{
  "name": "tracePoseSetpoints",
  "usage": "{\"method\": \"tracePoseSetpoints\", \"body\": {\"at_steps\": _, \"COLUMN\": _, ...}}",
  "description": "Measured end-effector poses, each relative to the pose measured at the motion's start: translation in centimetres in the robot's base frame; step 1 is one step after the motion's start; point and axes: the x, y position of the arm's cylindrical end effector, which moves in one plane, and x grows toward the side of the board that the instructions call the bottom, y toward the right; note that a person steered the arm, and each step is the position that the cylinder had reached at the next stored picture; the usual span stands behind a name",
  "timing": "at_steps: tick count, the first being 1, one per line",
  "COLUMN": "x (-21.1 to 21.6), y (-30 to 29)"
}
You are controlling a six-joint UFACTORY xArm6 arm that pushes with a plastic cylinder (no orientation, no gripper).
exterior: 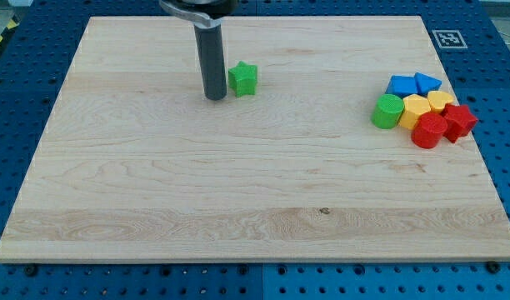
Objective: Place green star to the top center of the board
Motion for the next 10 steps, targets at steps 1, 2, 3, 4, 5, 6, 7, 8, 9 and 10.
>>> {"method": "tracePoseSetpoints", "body": {"at_steps": 1, "x": -1.7, "y": 0.8}}
{"method": "tracePoseSetpoints", "body": {"at_steps": 2, "x": -3.5, "y": 1.9}}
{"method": "tracePoseSetpoints", "body": {"at_steps": 3, "x": -3.5, "y": 1.9}}
{"method": "tracePoseSetpoints", "body": {"at_steps": 4, "x": -3.5, "y": 2.7}}
{"method": "tracePoseSetpoints", "body": {"at_steps": 5, "x": -3.4, "y": 3.9}}
{"method": "tracePoseSetpoints", "body": {"at_steps": 6, "x": -0.6, "y": 2.9}}
{"method": "tracePoseSetpoints", "body": {"at_steps": 7, "x": 2.2, "y": 5.2}}
{"method": "tracePoseSetpoints", "body": {"at_steps": 8, "x": -0.2, "y": 8.0}}
{"method": "tracePoseSetpoints", "body": {"at_steps": 9, "x": -1.8, "y": 8.3}}
{"method": "tracePoseSetpoints", "body": {"at_steps": 10, "x": -2.0, "y": 8.3}}
